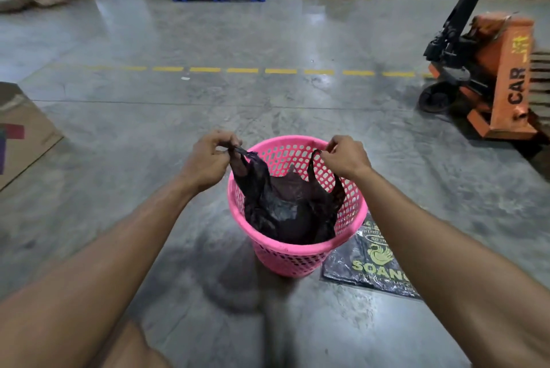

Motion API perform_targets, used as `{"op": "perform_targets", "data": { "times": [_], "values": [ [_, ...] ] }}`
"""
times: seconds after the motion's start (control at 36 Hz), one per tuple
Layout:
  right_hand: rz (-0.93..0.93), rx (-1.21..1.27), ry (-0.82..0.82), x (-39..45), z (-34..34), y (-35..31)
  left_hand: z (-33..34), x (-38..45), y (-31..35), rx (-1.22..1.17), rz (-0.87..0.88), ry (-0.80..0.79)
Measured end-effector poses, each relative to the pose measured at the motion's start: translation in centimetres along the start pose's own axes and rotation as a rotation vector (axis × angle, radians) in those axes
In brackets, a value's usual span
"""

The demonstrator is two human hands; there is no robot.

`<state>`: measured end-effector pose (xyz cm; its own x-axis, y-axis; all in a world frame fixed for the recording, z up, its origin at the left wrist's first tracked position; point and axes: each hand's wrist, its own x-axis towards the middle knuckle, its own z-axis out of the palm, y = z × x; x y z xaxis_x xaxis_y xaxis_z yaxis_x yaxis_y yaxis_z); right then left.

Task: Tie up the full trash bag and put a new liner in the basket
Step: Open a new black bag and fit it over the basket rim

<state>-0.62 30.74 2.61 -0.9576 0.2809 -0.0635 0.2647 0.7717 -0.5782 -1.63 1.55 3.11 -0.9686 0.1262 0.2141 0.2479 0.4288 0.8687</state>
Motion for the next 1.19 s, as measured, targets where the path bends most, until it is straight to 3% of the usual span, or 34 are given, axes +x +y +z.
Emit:
{"op": "perform_targets", "data": {
  "times": [0.19, 0.31, 0.39, 0.5, 0.64, 0.72, 0.83, 0.97, 1.06, 1.19],
  "values": [
    [-0.159, -0.233, -0.113, -0.6, 1.5, 2.4, -2.5, -1.8, 2.6, -0.356, -0.094, -0.205],
    [-0.083, -0.352, -0.170, -0.2, 3.2, 2.8, -4.0, -2.8, 2.9, -0.485, -0.129, -0.287],
    [-0.031, -0.372, -0.196, 0.4, 4.5, 3.0, -5.0, -3.4, 2.6, -0.344, -0.164, -0.243],
    [-0.022, -0.343, -0.125, 0.7, 5.7, 2.5, -6.7, -4.2, 1.0, 0.167, -0.101, -0.090],
    [-0.064, -0.224, -0.117, 2.7, 6.7, 2.3, -9.5, -5.6, 0.9, 0.309, -0.292, -0.393],
    [-0.102, -0.091, -0.168, 2.7, 5.9, 1.4, -9.9, -6.6, 1.1, 0.213, -0.389, -0.453],
    [-0.154, -0.063, -0.070, 3.4, 3.8, 1.4, -9.7, -6.6, 0.6, 0.184, -0.363, -0.371],
    [-0.232, -0.143, -0.068, 2.4, -1.5, 2.8, -8.3, -5.0, 0.4, -0.160, -0.446, -0.021],
    [-0.245, -0.165, -0.057, 1.5, -4.7, 4.5, -6.7, -4.1, 0.5, -0.237, -0.418, 0.126],
    [-0.271, -0.174, -0.073, -1.0, -8.4, 7.2, -4.9, -2.3, 2.1, -0.620, -0.391, 0.020]
  ]
}}
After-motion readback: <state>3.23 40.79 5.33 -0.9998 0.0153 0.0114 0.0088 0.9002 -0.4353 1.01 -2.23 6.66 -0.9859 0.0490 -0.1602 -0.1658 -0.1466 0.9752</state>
